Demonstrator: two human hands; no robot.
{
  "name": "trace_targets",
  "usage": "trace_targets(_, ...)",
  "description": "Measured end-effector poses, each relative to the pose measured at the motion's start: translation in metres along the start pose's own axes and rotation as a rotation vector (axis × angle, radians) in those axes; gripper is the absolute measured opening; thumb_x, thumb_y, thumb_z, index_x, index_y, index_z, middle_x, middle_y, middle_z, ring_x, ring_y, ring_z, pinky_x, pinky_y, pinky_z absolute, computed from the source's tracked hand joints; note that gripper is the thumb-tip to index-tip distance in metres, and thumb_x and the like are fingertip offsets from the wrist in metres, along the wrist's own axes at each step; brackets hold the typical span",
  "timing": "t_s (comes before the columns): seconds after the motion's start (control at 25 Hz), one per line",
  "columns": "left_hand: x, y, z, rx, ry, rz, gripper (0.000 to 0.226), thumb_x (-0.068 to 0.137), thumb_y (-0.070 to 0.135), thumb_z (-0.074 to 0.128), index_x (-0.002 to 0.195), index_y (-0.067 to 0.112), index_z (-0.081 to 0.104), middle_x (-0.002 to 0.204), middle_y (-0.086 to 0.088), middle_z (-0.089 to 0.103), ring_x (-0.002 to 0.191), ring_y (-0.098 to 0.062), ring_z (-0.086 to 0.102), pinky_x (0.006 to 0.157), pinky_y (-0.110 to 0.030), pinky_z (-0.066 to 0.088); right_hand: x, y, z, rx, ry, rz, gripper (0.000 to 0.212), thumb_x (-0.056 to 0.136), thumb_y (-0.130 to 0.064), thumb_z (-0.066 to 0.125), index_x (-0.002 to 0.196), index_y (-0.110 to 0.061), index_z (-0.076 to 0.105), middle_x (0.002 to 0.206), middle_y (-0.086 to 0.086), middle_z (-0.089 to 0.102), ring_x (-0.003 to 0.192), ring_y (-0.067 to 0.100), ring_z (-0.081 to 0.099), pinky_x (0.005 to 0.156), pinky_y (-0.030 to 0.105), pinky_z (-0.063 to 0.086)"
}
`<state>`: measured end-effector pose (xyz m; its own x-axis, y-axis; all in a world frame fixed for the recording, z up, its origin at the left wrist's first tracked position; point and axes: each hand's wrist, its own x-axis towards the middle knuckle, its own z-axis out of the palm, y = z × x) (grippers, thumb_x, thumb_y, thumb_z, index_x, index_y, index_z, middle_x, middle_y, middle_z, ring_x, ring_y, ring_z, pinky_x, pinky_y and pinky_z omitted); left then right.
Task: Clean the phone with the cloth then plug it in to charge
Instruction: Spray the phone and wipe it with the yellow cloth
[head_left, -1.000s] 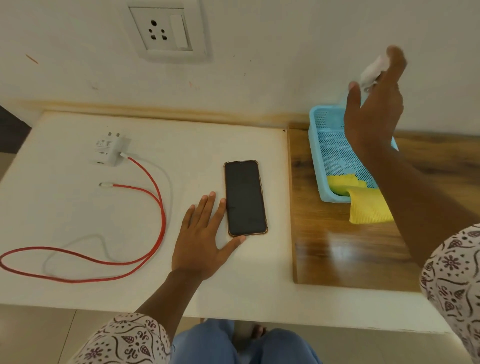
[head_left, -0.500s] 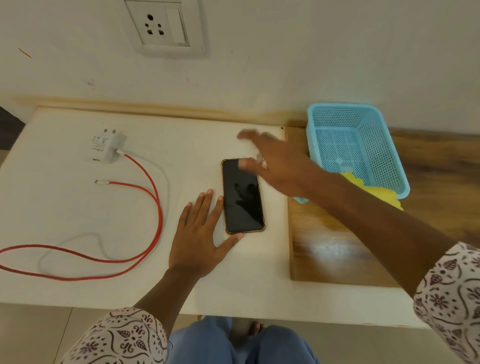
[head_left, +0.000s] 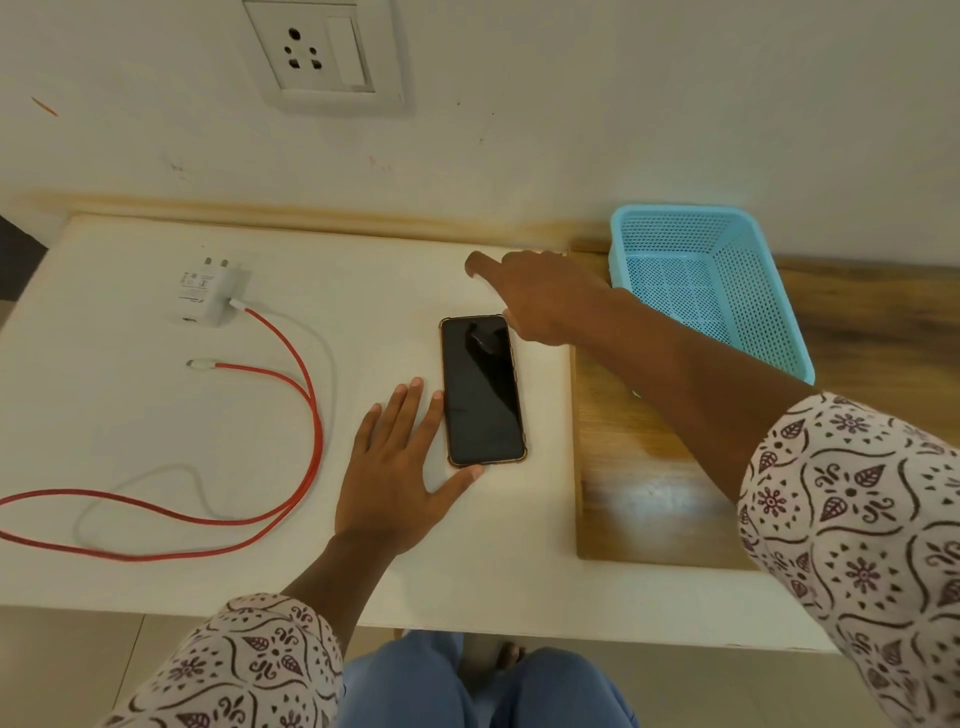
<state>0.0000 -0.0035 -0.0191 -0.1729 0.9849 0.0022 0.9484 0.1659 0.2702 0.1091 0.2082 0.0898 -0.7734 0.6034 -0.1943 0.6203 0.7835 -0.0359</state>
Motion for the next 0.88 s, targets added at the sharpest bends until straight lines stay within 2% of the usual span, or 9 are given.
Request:
trace_targets(0.08, 0.0, 0.0, 0.0, 0.005, -0.001, -0.001, 0.084, 0.083, 0.075, 0.024, 0.149, 0.023, 0.019, 0.158, -0.003, 0.015, 0.145, -0.023, 0.009, 0.117, -0.043, 0.013, 0.004, 0.0, -0.004, -0.005, -0.006, 0.002, 0.064, 0.083, -0.01, 0.063, 0.133, -0.025, 0.025, 0.096, 0.01, 0.055, 0.076, 0.022, 0.054, 0.063, 0.037, 0.053)
trace_targets(0.2, 0.0, -0.001, 0.0, 0.003, -0.001, -0.005, 0.083, 0.083, 0.075, 0.025, 0.148, 0.023, 0.019, 0.158, -0.002, 0.015, 0.145, -0.023, 0.009, 0.117, -0.043, 0.013, 0.004, -0.006, -0.005, -0.007, -0.01, -0.021, 0.062, 0.083, -0.008, 0.061, 0.131, -0.026, 0.026, 0.09, 0.008, 0.054, 0.068, 0.019, 0.051, 0.048, 0.028, 0.04)
trace_targets(0.28, 0.0, -0.001, 0.0, -0.002, -0.001, -0.002, 0.083, 0.084, 0.074, 0.026, 0.148, 0.022, 0.019, 0.158, -0.003, 0.015, 0.145, -0.023, 0.01, 0.117, -0.044, 0.015, 0.0, -0.017, -0.004, 0.027, -0.05, -0.056, 0.06, 0.082, -0.006, 0.059, 0.128, -0.027, 0.028, 0.083, 0.006, 0.052, 0.062, 0.017, 0.05, 0.046, 0.027, 0.039)
trace_targets(0.4, 0.0, 0.0, -0.001, -0.024, 0.006, 0.016, 0.083, 0.084, 0.072, 0.03, 0.148, 0.019, 0.022, 0.157, -0.006, 0.019, 0.145, -0.024, 0.013, 0.116, -0.047, 0.02, -0.015, -0.039, 0.005, 0.042, -0.149, -0.133, 0.062, 0.081, -0.005, 0.06, 0.127, -0.03, 0.029, 0.073, 0.004, 0.047, 0.058, 0.016, 0.051, 0.049, 0.03, 0.048)
trace_targets(0.56, 0.0, 0.001, -0.003, -0.038, 0.013, 0.025, 0.084, 0.084, 0.071, 0.033, 0.146, 0.015, 0.027, 0.155, -0.009, 0.024, 0.144, -0.025, 0.017, 0.115, -0.05, 0.023, -0.032, -0.053, 0.01, 0.064, -0.18, -0.174, 0.064, 0.08, -0.008, 0.065, 0.129, -0.03, 0.029, 0.088, 0.006, 0.053, 0.063, 0.016, 0.051, 0.063, 0.033, 0.057)
trace_targets(0.64, 0.0, 0.002, -0.003, -0.04, 0.011, 0.03, 0.084, 0.083, 0.07, 0.034, 0.145, 0.014, 0.029, 0.154, -0.01, 0.025, 0.143, -0.027, 0.019, 0.114, -0.05, 0.024, -0.039, -0.053, 0.008, 0.076, -0.161, -0.199, 0.063, 0.081, -0.011, 0.066, 0.128, -0.03, 0.029, 0.091, 0.006, 0.055, 0.068, 0.016, 0.054, 0.063, 0.031, 0.056)
trace_targets(0.68, 0.0, 0.002, -0.004, -0.043, 0.012, 0.034, 0.084, 0.083, 0.07, 0.035, 0.145, 0.014, 0.031, 0.153, -0.011, 0.027, 0.143, -0.027, 0.02, 0.114, -0.051, 0.025, -0.044, -0.053, 0.007, 0.073, -0.161, -0.219, 0.063, 0.081, -0.012, 0.066, 0.127, -0.031, 0.029, 0.09, 0.006, 0.056, 0.069, 0.016, 0.055, 0.058, 0.026, 0.053)
trace_targets(0.76, 0.0, 0.002, -0.004, -0.043, 0.008, 0.041, 0.083, 0.083, 0.07, 0.034, 0.144, 0.014, 0.032, 0.153, -0.011, 0.027, 0.143, -0.028, 0.021, 0.114, -0.05, 0.025, -0.06, -0.055, 0.011, 0.046, -0.174, -0.262, 0.062, 0.082, -0.015, 0.067, 0.127, -0.032, 0.028, 0.088, 0.003, 0.054, 0.065, 0.014, 0.052, 0.046, 0.018, 0.037)
trace_targets(0.88, 0.0, 0.002, -0.005, -0.023, -0.012, 0.026, 0.085, 0.083, 0.072, 0.027, 0.147, 0.017, 0.025, 0.156, -0.008, 0.019, 0.145, -0.025, 0.013, 0.117, -0.048, 0.018, -0.087, -0.056, 0.022, -0.03, -0.237, -0.285, 0.057, 0.085, -0.014, 0.064, 0.125, -0.031, 0.027, 0.083, 0.003, 0.05, 0.053, 0.009, 0.041, 0.041, 0.017, 0.023)
